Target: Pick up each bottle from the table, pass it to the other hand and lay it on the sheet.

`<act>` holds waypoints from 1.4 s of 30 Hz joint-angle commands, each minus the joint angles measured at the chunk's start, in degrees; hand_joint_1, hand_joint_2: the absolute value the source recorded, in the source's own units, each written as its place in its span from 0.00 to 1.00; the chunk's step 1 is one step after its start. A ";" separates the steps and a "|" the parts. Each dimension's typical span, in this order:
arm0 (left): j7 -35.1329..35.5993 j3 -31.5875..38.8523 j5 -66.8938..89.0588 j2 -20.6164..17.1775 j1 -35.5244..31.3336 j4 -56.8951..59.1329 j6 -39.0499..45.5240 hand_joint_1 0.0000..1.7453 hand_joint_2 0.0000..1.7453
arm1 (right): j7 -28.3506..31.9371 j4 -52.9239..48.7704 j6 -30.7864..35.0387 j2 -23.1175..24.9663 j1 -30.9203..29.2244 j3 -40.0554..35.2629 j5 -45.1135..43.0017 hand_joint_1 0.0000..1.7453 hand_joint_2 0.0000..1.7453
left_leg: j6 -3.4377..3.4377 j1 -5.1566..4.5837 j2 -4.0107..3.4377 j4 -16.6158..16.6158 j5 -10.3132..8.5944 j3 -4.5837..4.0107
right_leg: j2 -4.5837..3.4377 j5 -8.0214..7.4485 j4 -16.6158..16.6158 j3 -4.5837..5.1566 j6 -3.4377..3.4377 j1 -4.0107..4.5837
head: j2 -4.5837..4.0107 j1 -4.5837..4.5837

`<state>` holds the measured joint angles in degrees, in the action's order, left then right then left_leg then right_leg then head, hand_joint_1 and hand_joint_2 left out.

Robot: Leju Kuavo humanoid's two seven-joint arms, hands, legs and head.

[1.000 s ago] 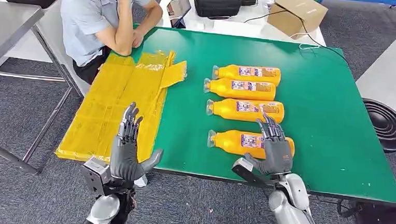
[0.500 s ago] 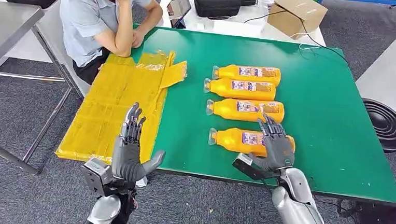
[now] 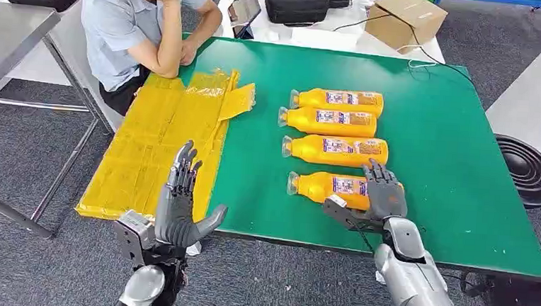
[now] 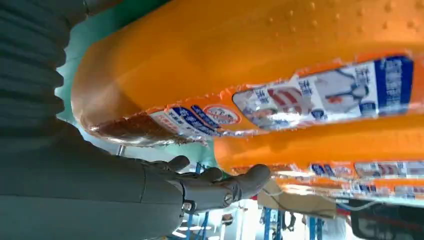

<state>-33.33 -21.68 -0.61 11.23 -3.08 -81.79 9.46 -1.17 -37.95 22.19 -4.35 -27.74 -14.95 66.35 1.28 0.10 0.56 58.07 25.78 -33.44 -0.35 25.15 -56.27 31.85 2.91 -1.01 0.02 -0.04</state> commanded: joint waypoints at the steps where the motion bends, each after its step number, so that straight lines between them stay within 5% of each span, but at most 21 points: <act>1: 0.78 -0.38 0.29 -0.57 -1.25 1.77 -0.71 0.00 1.00 | -4.61 5.15 -5.17 -1.45 -3.73 -3.50 2.96 0.00 1.00 | -0.07 0.02 -0.02 -0.01 -0.02 0.08 | 0.06 -0.01 0.02 -0.09 -0.14 0.03 | 0.00 0.00; 4: 0.87 -0.28 0.33 -0.47 -1.57 2.16 -0.83 0.00 1.00 | -5.14 6.77 -7.67 -1.51 -4.63 -3.78 3.14 0.00 1.00 | -0.06 0.04 0.00 -0.02 -0.05 0.09 | 0.09 -0.02 0.03 -0.10 -0.16 0.05 | -0.02 0.00; 5: 0.99 -0.26 0.34 -0.49 -1.76 2.35 -0.99 0.00 1.00 | -5.26 7.57 -8.82 -1.44 -4.99 -3.80 3.04 0.86 1.00 | -0.05 0.03 0.02 -0.04 -0.07 0.11 | 0.11 -0.03 0.07 -0.14 -0.15 0.05 | 0.00 0.02; 6: 1.11 -0.18 0.31 -0.38 -1.92 2.56 -1.19 0.00 1.00 | -5.37 8.79 -10.92 -1.34 -5.63 -3.79 2.70 1.00 1.00 | -0.02 0.04 0.02 -0.03 -0.05 0.10 | 0.08 -0.03 0.06 -0.13 -0.11 0.05 | 0.00 0.00; 13: 1.77 0.25 -0.11 -0.08 -2.72 3.76 -2.15 0.00 1.00 | -5.47 11.97 -16.92 -1.50 -6.56 -4.60 1.92 1.00 1.00 | 0.01 0.02 0.07 -0.03 -0.06 0.16 | 0.10 -0.03 0.06 -0.17 -0.04 0.02 | 0.00 0.02; 24: 1.71 0.78 0.46 -0.44 -1.86 2.30 -1.95 0.00 1.00 | -5.40 10.31 -16.32 -3.60 -2.60 -3.39 0.38 1.00 1.00 | -0.01 0.08 0.20 -0.09 -0.09 0.39 | 0.25 -0.04 0.20 -0.45 -0.07 0.09 | 0.00 0.00; 30: 7.65 5.51 -4.33 1.67 0.33 1.80 4.06 0.00 1.00 | 15.93 -12.74 -11.52 -1.71 12.05 8.02 -22.82 1.00 1.00 | -0.01 0.10 0.32 -0.11 -0.09 0.52 | 0.36 -0.02 0.28 -0.63 -0.10 0.11 | 0.00 0.02; 35: 11.04 5.85 -11.37 1.86 -1.84 8.05 5.38 0.00 1.00 | 17.76 -29.94 -7.53 3.79 16.32 5.47 -33.19 1.00 1.00 | -0.12 0.11 -0.25 -0.10 0.00 0.56 | -0.18 -0.09 0.17 -0.55 -0.21 0.13 | 0.00 0.02; 42: 11.97 1.00 -12.00 0.12 -5.89 17.17 1.74 0.00 1.00 | 23.23 -35.75 -7.47 5.90 14.08 -1.30 -40.01 1.00 1.00 | -0.11 0.02 -0.05 -0.03 -0.13 0.06 | 0.00 -0.05 -0.08 0.01 -0.11 0.04 | 0.00 -0.02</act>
<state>-22.34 -17.60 -12.15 12.94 -3.50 -76.99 14.56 19.30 -63.20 15.83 -1.60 -13.06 -11.10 30.85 1.22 0.14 0.61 58.06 25.64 -33.38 -0.33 25.11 -56.31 31.82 2.93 -0.97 0.02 -0.07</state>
